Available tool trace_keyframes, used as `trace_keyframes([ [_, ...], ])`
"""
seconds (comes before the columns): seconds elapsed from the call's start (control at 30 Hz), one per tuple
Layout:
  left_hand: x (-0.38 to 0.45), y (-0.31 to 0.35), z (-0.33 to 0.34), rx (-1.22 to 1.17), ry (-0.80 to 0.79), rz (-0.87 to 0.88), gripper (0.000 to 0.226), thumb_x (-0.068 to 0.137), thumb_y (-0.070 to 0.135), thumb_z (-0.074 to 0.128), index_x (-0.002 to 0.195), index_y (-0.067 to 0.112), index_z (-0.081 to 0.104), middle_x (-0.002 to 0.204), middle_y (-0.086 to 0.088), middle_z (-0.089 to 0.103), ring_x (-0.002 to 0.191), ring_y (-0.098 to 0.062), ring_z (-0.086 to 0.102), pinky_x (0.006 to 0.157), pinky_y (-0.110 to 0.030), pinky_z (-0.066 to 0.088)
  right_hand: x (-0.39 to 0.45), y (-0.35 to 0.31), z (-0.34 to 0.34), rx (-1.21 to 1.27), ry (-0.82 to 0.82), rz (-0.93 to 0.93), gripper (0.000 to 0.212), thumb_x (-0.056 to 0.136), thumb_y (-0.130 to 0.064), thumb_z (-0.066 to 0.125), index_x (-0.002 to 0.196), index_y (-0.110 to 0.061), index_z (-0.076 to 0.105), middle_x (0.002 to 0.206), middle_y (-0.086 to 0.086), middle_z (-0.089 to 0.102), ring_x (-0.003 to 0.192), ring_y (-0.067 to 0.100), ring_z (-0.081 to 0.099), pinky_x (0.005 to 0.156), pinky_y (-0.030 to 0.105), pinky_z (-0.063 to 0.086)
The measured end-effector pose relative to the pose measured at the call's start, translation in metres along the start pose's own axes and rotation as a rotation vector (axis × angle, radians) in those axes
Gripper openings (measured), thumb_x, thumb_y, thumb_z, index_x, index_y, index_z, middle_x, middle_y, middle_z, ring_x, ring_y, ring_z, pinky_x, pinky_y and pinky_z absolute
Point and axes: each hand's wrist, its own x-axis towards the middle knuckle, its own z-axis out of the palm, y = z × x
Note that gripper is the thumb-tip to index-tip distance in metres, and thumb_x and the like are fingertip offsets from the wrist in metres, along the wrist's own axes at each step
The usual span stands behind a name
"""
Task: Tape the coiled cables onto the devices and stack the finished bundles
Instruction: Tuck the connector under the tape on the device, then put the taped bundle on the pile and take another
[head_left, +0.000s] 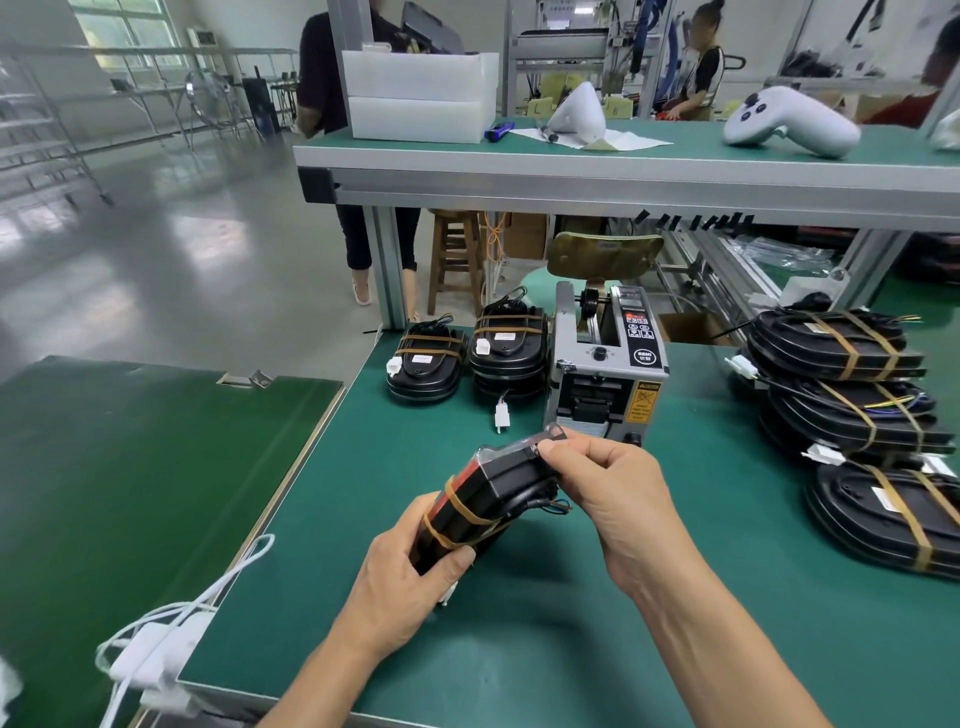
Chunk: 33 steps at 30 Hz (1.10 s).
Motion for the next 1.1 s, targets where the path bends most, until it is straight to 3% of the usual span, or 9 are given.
trace_keyframes([
  [0.13, 0.000, 0.001, 0.000, 0.002, 0.009, -0.009, 0.064, 0.084, 0.082, 0.072, 0.136, 0.048, 0.060, 0.083, -0.006, 0.074, 0.072, -0.024, 0.067, 0.072, -0.019, 0.053, 0.000, -0.001, 0.001, -0.029, -0.006, -0.033, 0.021, 0.088, -0.016, 0.080, 0.066, -0.014, 0.081, 0.098, 0.003, 0.080, 0.111, -0.002, 0.069, 0.094, 0.022, 0.048],
  [0.2, 0.001, 0.001, 0.000, 0.000, 0.012, -0.017, 0.064, 0.083, 0.083, 0.071, 0.137, 0.049, 0.060, 0.086, -0.006, 0.075, 0.077, -0.027, 0.069, 0.073, -0.019, 0.054, 0.000, -0.001, 0.003, -0.052, 0.006, -0.053, 0.025, 0.087, -0.015, 0.081, 0.062, -0.017, 0.080, 0.098, 0.003, 0.080, 0.103, -0.007, 0.069, 0.079, 0.006, 0.047],
  [0.27, 0.001, 0.001, 0.001, -0.003, 0.011, -0.019, 0.064, 0.084, 0.082, 0.072, 0.138, 0.049, 0.060, 0.086, -0.006, 0.075, 0.076, -0.027, 0.069, 0.072, -0.018, 0.054, 0.001, 0.001, 0.004, -0.069, 0.033, -0.068, 0.027, 0.086, -0.013, 0.082, 0.060, -0.018, 0.079, 0.095, 0.002, 0.080, 0.094, -0.008, 0.070, 0.068, -0.001, 0.044],
  [0.5, 0.000, 0.000, 0.001, -0.006, 0.002, -0.017, 0.066, 0.085, 0.081, 0.073, 0.140, 0.047, 0.059, 0.084, -0.006, 0.073, 0.070, -0.026, 0.067, 0.069, -0.018, 0.053, 0.005, 0.006, 0.005, -0.082, 0.074, -0.069, 0.030, 0.086, -0.011, 0.082, 0.057, -0.019, 0.077, 0.080, -0.008, 0.079, 0.077, -0.008, 0.070, 0.063, 0.001, 0.045],
  [0.63, 0.001, -0.001, 0.001, 0.004, 0.009, -0.014, 0.065, 0.084, 0.082, 0.072, 0.139, 0.049, 0.059, 0.089, -0.004, 0.075, 0.076, -0.024, 0.069, 0.073, -0.016, 0.054, 0.004, 0.009, 0.005, -0.074, 0.095, -0.044, 0.023, 0.086, -0.016, 0.083, 0.064, -0.017, 0.076, 0.077, -0.005, 0.078, 0.070, -0.003, 0.067, 0.061, 0.004, 0.046],
  [0.83, 0.000, -0.001, 0.001, 0.020, -0.002, -0.011, 0.065, 0.084, 0.083, 0.071, 0.139, 0.052, 0.058, 0.091, -0.004, 0.076, 0.078, -0.024, 0.071, 0.076, -0.019, 0.055, 0.004, 0.016, 0.006, 0.028, 0.198, 0.009, 0.003, 0.094, -0.014, 0.074, 0.092, -0.013, 0.074, 0.087, 0.000, 0.075, 0.082, 0.012, 0.064, 0.081, 0.028, 0.052],
  [1.0, 0.000, 0.000, 0.001, 0.050, -0.002, -0.005, 0.066, 0.083, 0.085, 0.070, 0.139, 0.053, 0.057, 0.090, -0.002, 0.076, 0.075, -0.018, 0.071, 0.075, -0.017, 0.054, 0.002, 0.021, 0.008, -0.003, 0.195, -0.069, 0.019, 0.087, -0.025, 0.084, 0.098, -0.015, 0.072, 0.087, -0.008, 0.075, 0.078, 0.002, 0.065, 0.066, 0.013, 0.050],
  [1.1, -0.001, -0.001, 0.000, 0.053, -0.006, 0.006, 0.065, 0.084, 0.084, 0.070, 0.137, 0.049, 0.058, 0.079, -0.004, 0.072, 0.064, -0.011, 0.064, 0.068, -0.016, 0.050, 0.000, 0.022, 0.010, -0.064, 0.207, -0.104, 0.020, 0.087, -0.038, 0.081, 0.095, -0.023, 0.071, 0.087, -0.010, 0.076, 0.079, 0.003, 0.066, 0.067, 0.017, 0.052],
])
